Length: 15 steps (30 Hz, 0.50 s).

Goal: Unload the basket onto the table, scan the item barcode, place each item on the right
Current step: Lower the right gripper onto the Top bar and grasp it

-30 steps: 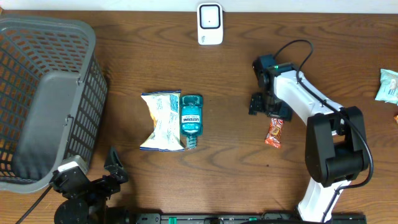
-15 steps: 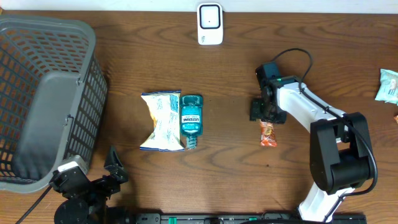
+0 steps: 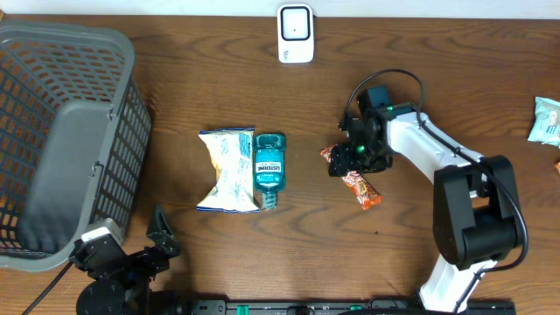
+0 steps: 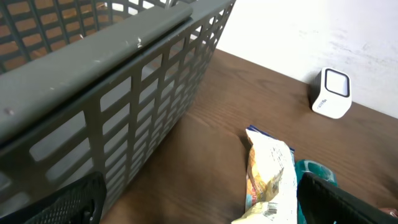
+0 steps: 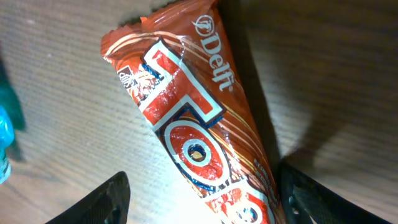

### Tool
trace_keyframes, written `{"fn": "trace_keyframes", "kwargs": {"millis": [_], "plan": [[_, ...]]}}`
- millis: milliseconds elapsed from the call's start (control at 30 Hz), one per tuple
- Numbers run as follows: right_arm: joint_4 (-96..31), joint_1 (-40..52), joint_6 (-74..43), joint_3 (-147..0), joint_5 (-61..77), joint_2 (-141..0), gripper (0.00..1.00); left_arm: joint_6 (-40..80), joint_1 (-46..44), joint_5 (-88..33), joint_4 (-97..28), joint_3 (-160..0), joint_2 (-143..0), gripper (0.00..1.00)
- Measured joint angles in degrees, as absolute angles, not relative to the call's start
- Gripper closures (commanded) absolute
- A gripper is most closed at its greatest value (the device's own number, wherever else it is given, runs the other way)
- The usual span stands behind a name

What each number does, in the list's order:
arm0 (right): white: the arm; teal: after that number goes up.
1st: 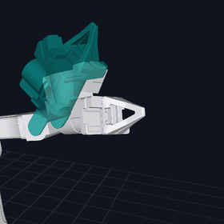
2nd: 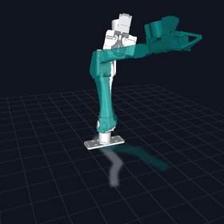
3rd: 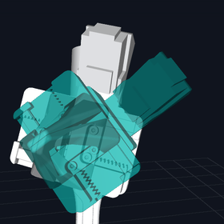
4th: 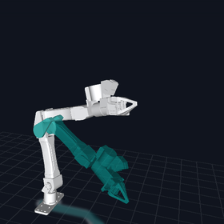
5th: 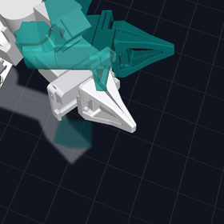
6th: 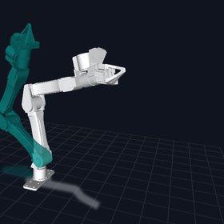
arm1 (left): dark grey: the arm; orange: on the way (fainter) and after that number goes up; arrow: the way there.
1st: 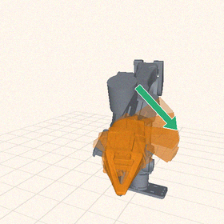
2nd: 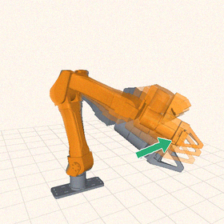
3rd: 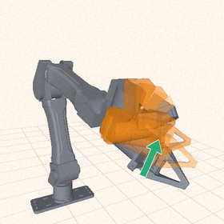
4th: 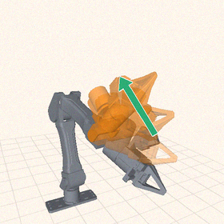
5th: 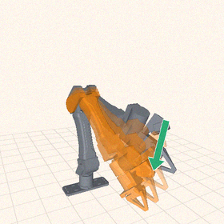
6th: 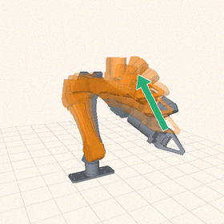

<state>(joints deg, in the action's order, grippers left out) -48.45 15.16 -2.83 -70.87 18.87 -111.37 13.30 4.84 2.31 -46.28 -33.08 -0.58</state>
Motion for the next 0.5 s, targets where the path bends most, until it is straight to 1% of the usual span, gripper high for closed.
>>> {"fn": "trace_keyframes", "kwargs": {"millis": [200, 267, 367, 467, 500], "plan": [[-58.0, 15.2, -1.3, -79.9, 19.7, -113.6, 0.35, 13.3, 4.8, 2.3, -46.3, -33.1, -0.6, 0.02], [-61.1, 15.2, -1.0, -83.2, 19.8, -113.6, 0.4, 13.3, 4.8, 2.3, -46.3, -33.1, -0.6, 0.02], [-66.4, 15.2, -0.8, -87.7, 19.9, -113.7, 0.56, 13.3, 4.8, 2.3, -46.3, -33.1, -0.6, 0.02], [-69.6, 15.2, -0.4, -91.6, 19.9, -113.6, 0.84, 13.3, 4.8, 2.3, -46.3, -33.1, -0.6, 0.02], [-70.7, 15.2, -0.6, -93.0, 20.1, -113.6, 0.9, 13.3, 4.8, 2.3, -46.3, -33.1, -0.6, 0.02]]}}
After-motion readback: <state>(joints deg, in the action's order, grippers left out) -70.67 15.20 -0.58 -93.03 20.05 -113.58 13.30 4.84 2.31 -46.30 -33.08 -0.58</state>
